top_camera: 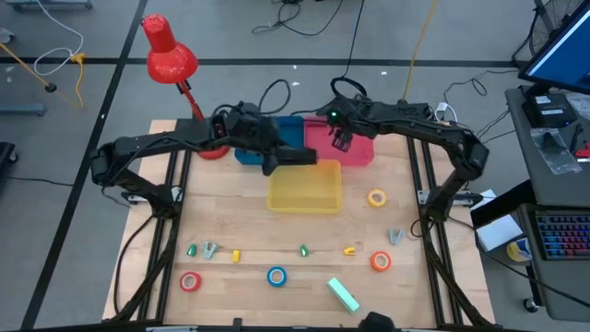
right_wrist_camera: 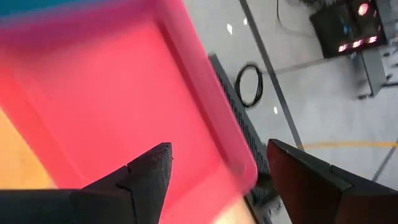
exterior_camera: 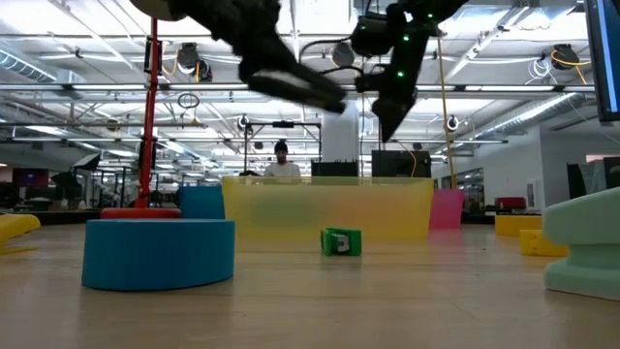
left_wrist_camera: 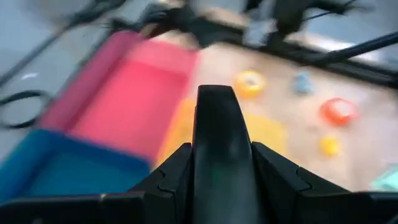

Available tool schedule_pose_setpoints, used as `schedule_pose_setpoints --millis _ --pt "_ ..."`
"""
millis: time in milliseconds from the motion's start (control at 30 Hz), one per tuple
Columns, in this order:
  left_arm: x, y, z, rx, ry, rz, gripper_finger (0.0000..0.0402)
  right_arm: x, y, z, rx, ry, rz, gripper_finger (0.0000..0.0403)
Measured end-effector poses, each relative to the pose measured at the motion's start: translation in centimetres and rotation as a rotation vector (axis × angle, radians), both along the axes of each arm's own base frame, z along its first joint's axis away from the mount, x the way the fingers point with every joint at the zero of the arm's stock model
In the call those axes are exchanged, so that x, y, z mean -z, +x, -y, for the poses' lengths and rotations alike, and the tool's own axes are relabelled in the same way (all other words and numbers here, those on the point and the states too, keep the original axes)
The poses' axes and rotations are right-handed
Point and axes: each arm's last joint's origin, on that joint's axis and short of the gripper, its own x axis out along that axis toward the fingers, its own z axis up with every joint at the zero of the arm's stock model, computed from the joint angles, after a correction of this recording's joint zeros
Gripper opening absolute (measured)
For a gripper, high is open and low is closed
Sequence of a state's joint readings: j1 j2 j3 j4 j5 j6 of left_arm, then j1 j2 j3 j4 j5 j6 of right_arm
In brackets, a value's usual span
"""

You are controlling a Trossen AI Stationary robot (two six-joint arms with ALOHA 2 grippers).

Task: Pick and place Stapler, Stapler remover, tape
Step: Put the black stapler into the blue bin

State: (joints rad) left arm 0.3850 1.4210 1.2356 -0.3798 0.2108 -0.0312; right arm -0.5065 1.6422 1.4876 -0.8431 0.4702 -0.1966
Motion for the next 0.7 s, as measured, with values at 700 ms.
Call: schedule_pose_setpoints --millis 700 --pt "5.9 0.9 -7.5 -0.178 0.222 -0.250 0.0133 -1.0 -10.2 -6.2 0.030 -0.083 0.584 0.0254"
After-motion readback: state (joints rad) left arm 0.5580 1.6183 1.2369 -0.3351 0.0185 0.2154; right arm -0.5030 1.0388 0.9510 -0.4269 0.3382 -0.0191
